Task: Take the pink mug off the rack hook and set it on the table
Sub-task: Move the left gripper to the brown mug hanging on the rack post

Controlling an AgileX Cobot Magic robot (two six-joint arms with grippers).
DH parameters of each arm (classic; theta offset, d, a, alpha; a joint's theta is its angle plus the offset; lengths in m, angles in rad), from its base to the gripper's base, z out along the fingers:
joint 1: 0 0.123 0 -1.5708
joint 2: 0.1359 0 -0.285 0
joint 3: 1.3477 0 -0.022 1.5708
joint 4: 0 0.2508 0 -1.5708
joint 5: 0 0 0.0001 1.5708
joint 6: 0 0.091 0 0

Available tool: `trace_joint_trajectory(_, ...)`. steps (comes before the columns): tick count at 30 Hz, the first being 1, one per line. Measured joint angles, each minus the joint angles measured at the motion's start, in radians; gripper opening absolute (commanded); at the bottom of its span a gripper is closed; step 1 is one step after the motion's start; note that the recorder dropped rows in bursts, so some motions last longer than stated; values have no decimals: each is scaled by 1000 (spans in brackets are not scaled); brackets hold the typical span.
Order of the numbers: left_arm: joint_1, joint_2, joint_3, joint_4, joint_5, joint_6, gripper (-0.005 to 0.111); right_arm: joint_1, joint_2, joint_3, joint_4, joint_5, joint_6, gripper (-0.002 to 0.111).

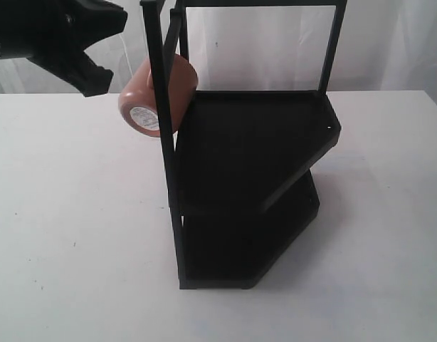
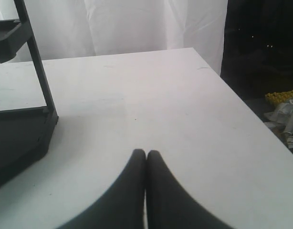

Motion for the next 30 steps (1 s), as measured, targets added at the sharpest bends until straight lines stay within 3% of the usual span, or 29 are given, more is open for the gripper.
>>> trace_joint_trajectory(4, 0, 0, 0, 0, 8, 36, 43, 0, 0, 0, 0, 0, 0, 0)
trace_joint_trajectory(11, -1, 27, 28, -11, -34, -36, 46, 0, 0, 0, 0, 0, 0, 0)
trace_joint_trajectory(13, 10, 58, 6, -20, 60, -133, 46, 0, 0, 0, 0, 0, 0, 0)
trace_joint_trajectory(15, 39, 92, -81, 14, 256, -245, 46, 0, 0, 0, 0, 0, 0, 0)
trace_joint_trajectory(19, 96, 135, -243, 203, 466, -468, 46, 0, 0, 0, 0, 0, 0, 0)
trace_joint_trajectory(23, 160, 176, -301, 350, 513, -621, 46, 0, 0, 0, 0, 0, 0, 0)
trace_joint_trajectory(27, 182, 236, -311, 346, 526, -633, 48, 0, 0, 0, 0, 0, 0, 0)
trace_joint_trajectory(30, 182, 291, -347, 317, 567, -625, 58, 0, 0, 0, 0, 0, 0, 0)
